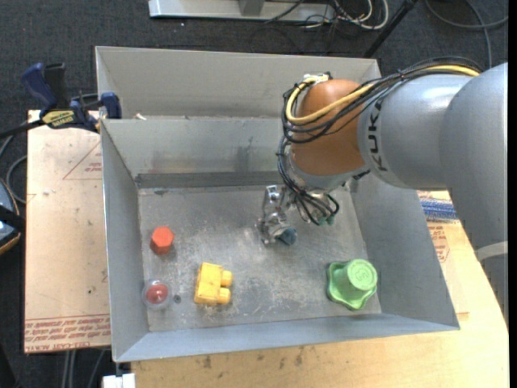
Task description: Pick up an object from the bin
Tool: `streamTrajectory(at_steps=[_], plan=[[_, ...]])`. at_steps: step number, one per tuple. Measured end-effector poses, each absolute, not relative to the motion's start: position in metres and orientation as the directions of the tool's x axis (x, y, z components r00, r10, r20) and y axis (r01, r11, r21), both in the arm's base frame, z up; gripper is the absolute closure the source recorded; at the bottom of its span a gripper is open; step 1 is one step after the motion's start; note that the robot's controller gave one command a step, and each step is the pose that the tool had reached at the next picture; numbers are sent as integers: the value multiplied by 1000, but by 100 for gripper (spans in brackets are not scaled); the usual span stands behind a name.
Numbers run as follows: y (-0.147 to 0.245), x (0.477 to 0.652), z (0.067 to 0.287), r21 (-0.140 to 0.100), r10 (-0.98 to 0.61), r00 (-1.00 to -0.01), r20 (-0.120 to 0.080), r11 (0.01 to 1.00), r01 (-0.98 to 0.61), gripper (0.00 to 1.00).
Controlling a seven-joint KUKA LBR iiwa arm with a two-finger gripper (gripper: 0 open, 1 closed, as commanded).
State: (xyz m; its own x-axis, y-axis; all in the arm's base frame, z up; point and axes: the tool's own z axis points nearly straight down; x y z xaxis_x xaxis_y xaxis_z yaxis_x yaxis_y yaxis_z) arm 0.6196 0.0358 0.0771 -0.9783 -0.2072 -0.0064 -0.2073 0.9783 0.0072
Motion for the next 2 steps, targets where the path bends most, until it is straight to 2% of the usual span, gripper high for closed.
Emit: streamTrajectory(at_steps=[1,2], plan=[[36,620,77,7,-208,-978,-7,978,-208,0],[-8,620,77,-3,-454,-891,-18,891,-454,0]])
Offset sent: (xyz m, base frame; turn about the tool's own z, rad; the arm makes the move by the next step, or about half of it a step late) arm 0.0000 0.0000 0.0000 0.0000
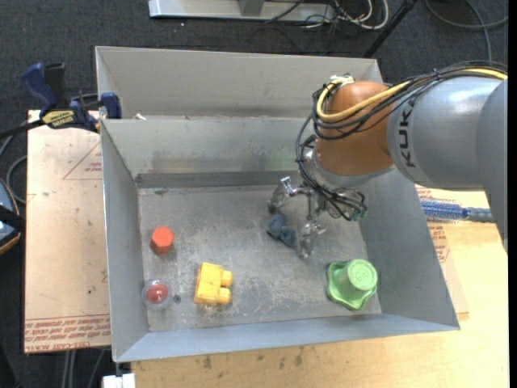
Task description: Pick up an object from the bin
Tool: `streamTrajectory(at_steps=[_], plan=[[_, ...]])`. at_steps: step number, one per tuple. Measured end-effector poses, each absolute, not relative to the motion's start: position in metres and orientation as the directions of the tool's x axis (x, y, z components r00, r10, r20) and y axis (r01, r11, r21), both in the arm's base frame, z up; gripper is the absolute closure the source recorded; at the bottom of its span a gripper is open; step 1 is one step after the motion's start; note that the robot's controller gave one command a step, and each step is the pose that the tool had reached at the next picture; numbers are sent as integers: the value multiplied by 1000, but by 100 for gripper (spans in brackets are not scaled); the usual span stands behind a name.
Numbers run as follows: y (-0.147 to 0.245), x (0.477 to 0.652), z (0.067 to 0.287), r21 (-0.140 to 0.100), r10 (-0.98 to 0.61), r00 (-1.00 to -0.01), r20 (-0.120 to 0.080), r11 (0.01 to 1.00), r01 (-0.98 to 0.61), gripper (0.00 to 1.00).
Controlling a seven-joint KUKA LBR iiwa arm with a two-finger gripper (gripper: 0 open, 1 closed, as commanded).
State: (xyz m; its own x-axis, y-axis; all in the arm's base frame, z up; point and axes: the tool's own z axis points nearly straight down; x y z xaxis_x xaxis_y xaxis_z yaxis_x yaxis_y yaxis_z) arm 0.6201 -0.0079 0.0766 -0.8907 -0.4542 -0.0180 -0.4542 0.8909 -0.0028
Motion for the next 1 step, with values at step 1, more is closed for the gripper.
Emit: streamTrajectory(at_steps=[1], plan=[[-10,619,77,-4,-455,-890,-9,891,-455,100]])
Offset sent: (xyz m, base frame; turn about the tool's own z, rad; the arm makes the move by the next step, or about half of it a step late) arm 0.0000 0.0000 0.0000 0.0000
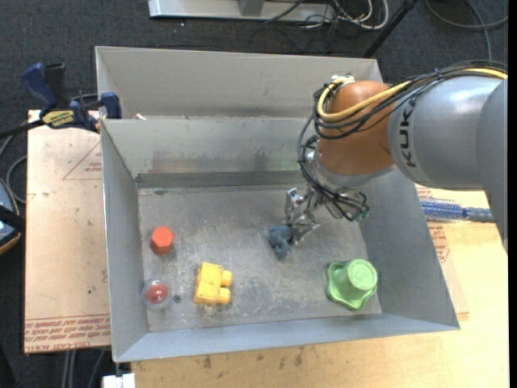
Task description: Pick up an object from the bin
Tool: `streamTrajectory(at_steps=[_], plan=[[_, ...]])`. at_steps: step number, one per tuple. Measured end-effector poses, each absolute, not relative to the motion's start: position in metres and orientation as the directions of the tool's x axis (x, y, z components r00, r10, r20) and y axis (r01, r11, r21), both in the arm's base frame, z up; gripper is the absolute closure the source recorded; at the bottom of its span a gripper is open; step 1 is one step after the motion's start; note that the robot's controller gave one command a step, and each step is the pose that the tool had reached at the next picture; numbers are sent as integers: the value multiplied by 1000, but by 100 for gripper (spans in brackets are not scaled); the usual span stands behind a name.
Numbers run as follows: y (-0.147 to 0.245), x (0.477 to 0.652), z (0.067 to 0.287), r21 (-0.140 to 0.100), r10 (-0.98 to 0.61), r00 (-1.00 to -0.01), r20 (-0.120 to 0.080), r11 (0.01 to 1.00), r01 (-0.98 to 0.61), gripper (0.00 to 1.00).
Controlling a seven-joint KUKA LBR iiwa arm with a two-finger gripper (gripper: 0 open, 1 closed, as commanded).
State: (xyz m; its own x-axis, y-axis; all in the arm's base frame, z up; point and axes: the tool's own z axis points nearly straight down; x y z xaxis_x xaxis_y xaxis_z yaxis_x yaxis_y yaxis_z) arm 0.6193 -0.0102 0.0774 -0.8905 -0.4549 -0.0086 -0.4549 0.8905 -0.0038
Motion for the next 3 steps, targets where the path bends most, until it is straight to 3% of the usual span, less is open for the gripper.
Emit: streamTrajectory(at_steps=[1,2,3], plan=[[-10,619,77,-4,-455,-891,-9,891,-455,0],[-11,619,77,-4,-454,-891,-9,891,-454,100],[-11,619,77,-4,-454,-891,-9,891,-454,0]])
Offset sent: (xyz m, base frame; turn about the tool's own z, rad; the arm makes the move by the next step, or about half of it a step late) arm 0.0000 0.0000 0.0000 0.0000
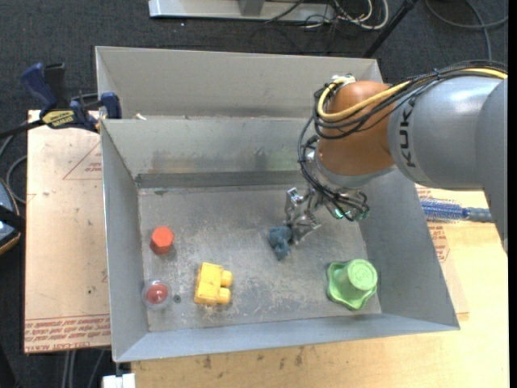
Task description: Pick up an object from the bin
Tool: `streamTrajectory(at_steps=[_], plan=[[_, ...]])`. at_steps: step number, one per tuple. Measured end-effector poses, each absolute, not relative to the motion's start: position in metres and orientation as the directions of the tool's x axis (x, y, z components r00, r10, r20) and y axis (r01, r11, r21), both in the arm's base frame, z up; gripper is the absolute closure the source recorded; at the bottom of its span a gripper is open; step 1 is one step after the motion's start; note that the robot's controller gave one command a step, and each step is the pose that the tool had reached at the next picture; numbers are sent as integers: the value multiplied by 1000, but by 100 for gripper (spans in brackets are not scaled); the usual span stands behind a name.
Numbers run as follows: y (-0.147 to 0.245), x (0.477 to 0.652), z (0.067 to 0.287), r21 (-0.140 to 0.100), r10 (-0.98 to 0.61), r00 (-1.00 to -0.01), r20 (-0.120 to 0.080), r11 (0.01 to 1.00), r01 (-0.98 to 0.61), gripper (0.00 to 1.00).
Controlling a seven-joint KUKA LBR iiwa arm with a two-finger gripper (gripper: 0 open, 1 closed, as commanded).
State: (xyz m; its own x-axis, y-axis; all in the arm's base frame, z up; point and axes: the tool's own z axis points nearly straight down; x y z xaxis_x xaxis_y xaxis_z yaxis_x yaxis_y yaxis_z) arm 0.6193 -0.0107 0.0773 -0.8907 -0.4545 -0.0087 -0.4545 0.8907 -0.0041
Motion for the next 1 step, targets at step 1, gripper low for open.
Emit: streamTrajectory(at_steps=[1], plan=[[10,606,78,-9,-520,-854,-14,854,-520,0]])
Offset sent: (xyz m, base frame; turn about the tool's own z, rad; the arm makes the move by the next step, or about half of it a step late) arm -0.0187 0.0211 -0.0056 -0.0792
